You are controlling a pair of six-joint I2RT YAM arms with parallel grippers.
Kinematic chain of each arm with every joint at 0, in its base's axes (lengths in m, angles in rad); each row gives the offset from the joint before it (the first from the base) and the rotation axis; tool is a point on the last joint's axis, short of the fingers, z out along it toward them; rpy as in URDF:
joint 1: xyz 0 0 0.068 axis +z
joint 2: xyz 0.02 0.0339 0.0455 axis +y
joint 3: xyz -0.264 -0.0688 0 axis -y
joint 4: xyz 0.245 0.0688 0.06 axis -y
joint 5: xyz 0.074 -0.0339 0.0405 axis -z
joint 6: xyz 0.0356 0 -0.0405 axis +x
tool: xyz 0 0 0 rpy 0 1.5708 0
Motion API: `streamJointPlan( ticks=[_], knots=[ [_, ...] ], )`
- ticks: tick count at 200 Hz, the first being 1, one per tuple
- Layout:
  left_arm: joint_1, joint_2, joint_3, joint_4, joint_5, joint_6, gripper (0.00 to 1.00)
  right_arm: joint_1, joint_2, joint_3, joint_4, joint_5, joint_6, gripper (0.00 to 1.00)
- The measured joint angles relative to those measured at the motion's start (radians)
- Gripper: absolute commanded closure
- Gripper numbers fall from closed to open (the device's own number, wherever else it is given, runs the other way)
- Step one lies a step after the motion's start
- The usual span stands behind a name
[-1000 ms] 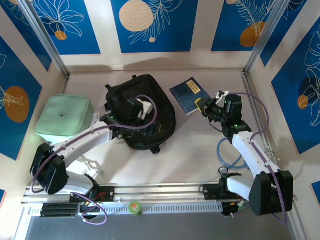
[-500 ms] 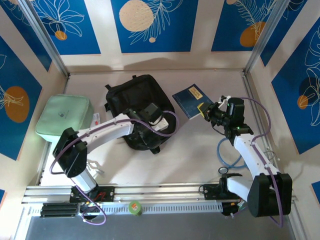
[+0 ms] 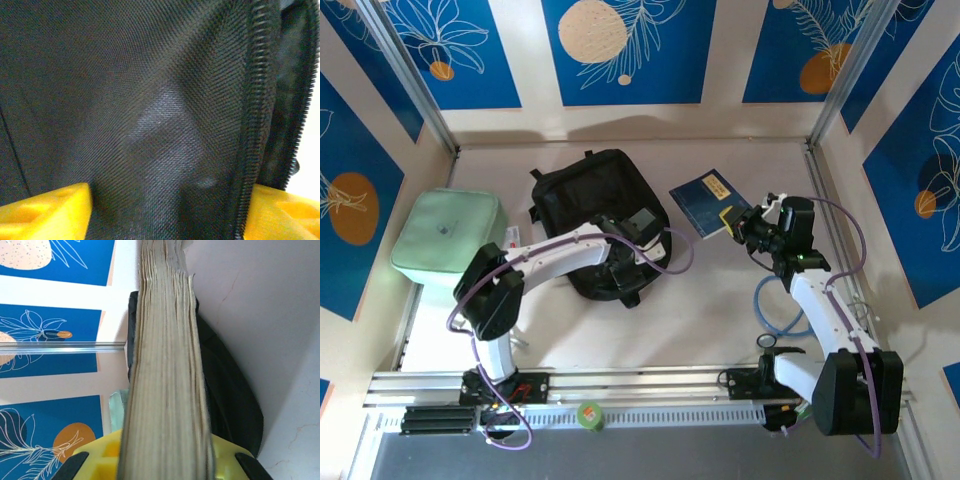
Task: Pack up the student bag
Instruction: Open the student bag at the top-center of the table.
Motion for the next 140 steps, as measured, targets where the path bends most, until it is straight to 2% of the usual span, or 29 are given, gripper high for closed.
streamJointPlan(
  ticks=[34, 70, 103, 140],
  knots=[
    [-0.010, 0.002, 0.003, 0.008, -0.066, 0.016, 0.41, -0.016, 0.000, -0.008, -0.006, -0.004, 0.000, 0.94],
    [-0.013, -0.021, 0.000, 0.028, -0.121, 0.034, 0.46, -0.044, -0.005, -0.011, -0.023, -0.008, 0.000, 0.94],
    [-0.014, -0.089, -0.017, 0.049, -0.199, 0.046, 0.45, -0.072, -0.027, -0.024, -0.040, -0.008, 0.000, 0.94],
    [-0.013, -0.123, -0.051, 0.032, -0.301, 0.072, 0.39, -0.082, -0.032, -0.028, -0.055, -0.015, 0.000, 0.94]
  ],
)
